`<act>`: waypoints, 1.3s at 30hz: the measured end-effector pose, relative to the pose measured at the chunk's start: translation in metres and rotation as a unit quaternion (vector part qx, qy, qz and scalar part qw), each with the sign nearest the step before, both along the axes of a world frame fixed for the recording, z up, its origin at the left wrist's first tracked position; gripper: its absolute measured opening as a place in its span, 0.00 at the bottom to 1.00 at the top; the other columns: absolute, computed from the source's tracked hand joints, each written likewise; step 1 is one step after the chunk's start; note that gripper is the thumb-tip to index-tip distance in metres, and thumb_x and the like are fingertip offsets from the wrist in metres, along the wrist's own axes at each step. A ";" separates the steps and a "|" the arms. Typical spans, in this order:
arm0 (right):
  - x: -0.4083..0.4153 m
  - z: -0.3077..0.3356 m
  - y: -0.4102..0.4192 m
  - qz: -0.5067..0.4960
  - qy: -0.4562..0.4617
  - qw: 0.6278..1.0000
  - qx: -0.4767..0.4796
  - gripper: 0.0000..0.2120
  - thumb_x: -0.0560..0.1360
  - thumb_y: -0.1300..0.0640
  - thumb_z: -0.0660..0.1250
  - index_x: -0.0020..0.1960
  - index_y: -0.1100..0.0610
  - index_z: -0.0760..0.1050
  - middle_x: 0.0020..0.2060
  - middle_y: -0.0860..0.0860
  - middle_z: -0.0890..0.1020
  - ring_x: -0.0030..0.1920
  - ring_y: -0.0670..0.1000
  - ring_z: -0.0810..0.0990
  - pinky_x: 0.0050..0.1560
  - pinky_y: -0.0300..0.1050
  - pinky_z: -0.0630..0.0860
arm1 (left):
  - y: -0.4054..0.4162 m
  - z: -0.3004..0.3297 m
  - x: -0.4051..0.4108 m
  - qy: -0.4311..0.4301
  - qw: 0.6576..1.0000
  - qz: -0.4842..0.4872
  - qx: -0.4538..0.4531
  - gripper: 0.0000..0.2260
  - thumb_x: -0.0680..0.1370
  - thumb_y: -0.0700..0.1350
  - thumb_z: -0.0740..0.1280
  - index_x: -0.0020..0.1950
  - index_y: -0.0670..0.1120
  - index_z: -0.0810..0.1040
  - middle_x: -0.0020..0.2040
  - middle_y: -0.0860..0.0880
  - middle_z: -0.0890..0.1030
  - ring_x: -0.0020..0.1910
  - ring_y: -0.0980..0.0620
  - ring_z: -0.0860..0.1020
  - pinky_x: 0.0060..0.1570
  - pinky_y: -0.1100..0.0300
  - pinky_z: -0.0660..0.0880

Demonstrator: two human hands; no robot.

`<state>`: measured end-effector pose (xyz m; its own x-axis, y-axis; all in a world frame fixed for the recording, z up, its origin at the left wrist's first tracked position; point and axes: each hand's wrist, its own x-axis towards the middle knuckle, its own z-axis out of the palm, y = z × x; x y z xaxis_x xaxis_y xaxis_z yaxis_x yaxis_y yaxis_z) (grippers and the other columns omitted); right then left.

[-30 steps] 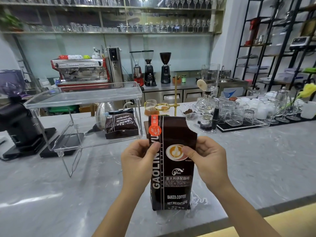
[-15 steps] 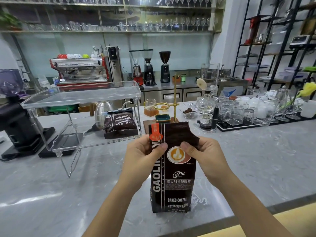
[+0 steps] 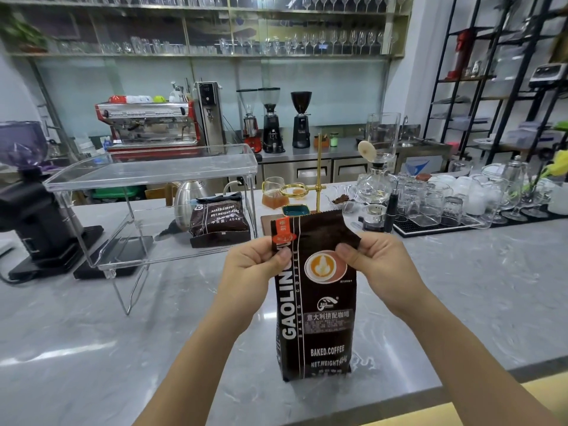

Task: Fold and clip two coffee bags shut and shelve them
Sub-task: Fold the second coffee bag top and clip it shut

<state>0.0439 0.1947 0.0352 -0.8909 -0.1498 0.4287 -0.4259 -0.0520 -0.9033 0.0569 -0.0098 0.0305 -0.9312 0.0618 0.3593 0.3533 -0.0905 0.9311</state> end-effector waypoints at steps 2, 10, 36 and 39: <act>-0.003 0.006 0.002 0.003 0.020 1.000 -0.003 0.08 0.73 0.62 0.69 0.50 0.58 0.84 0.44 0.53 0.88 0.44 0.51 0.84 0.50 0.45 0.82 | -0.001 0.004 -0.002 0.024 1.000 0.006 -0.007 0.14 0.79 0.31 0.65 0.51 0.47 0.85 0.46 0.53 0.88 0.48 0.57 0.85 0.49 0.64 0.79; -0.006 -0.013 -0.008 -0.050 0.004 0.999 0.016 0.11 0.77 0.69 0.66 0.45 0.55 0.83 0.35 0.47 0.88 0.36 0.45 0.85 0.39 0.37 0.79 | 0.006 -0.013 -0.007 0.007 0.999 0.031 -0.013 0.15 0.80 0.31 0.64 0.49 0.48 0.85 0.43 0.54 0.89 0.46 0.58 0.85 0.46 0.66 0.79; -0.016 -0.024 -0.006 -0.024 -0.134 0.984 -0.112 0.13 0.77 0.71 0.62 0.52 0.62 0.83 0.44 0.56 0.87 0.42 0.52 0.85 0.44 0.42 0.79 | 0.007 -0.012 -0.015 -0.108 0.993 0.016 0.036 0.13 0.80 0.33 0.63 0.45 0.45 0.85 0.40 0.46 0.87 0.38 0.51 0.83 0.37 0.64 0.79; -0.014 -0.022 -0.005 -0.003 -0.124 0.985 -0.120 0.15 0.77 0.72 0.61 0.47 0.59 0.85 0.41 0.55 0.88 0.42 0.51 0.85 0.42 0.40 0.80 | 0.003 -0.014 -0.014 -0.103 0.994 0.007 0.026 0.15 0.80 0.33 0.62 0.47 0.46 0.86 0.41 0.47 0.87 0.40 0.53 0.84 0.39 0.65 0.80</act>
